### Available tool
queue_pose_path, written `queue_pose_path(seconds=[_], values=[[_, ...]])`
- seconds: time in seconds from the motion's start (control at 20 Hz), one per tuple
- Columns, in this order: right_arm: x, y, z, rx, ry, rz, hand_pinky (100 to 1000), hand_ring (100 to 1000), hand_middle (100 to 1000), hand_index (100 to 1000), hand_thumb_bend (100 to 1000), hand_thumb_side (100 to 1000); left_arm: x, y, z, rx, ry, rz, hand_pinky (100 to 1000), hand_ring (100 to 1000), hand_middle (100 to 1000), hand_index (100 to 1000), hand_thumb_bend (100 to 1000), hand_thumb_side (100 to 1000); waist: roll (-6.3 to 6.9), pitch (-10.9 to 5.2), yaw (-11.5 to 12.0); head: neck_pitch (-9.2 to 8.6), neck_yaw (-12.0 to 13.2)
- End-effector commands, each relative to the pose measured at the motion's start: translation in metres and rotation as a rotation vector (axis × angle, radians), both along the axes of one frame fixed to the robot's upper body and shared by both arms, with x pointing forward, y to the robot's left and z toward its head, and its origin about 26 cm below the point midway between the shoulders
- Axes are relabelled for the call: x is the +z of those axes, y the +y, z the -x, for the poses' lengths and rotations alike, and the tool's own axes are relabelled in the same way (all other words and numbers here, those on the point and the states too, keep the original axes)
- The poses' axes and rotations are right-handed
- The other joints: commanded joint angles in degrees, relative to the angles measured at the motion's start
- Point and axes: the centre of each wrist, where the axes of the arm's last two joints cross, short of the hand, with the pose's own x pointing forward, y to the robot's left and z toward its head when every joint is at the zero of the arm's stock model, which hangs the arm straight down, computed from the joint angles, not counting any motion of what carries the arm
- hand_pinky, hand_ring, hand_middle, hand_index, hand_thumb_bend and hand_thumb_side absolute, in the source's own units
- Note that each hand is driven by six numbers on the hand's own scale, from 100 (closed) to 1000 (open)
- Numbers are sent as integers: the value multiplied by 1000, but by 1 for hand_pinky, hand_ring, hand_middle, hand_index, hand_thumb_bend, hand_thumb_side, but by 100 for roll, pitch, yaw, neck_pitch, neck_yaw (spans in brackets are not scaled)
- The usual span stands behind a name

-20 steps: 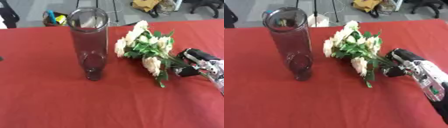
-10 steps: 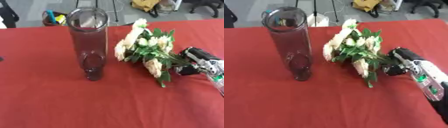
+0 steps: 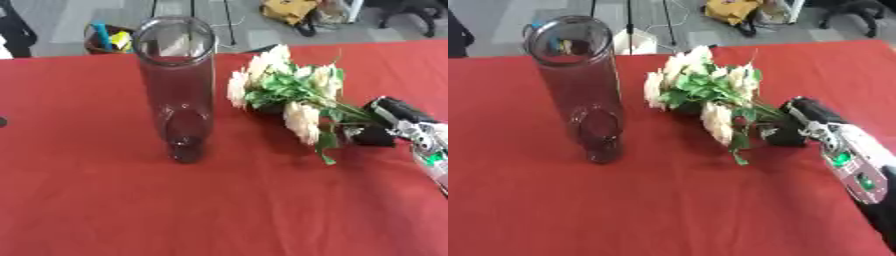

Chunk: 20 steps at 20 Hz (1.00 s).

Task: Arrange flowers into the vase.

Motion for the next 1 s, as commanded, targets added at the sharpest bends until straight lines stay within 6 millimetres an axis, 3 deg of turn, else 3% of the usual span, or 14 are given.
queue_pose_path(seconds=[0.05,0.25,0.55,0.65,0.7,1.0], values=[[12,-5,1,-6,-47,38,257,308,100,209,100,951,6,-4,3,-14,-28,-15,510,587,784,806,100,968,-27,-89,10,-84,2],[11,-6,1,-8,-85,76,217,281,100,108,100,1000,6,-4,3,-17,-30,-28,510,588,786,807,100,957,-31,-80,9,-97,5],[20,-4,3,-10,-208,124,139,240,100,100,100,1000,6,-4,3,-20,-30,-46,512,588,787,805,100,960,-35,-70,-1,-101,25],[20,-5,3,-20,-234,130,130,234,100,100,100,972,6,-4,3,-21,-29,-48,512,588,787,805,100,960,-40,-72,-1,-101,29],[20,-5,3,-23,-247,132,122,229,100,100,100,883,6,-4,3,-21,-28,-49,511,588,787,803,100,960,-42,-74,-1,-101,32],[21,-1,5,8,-321,138,132,243,100,100,100,854,6,-4,3,-22,-26,-52,511,589,787,801,100,962,-62,-83,-2,-101,29]])
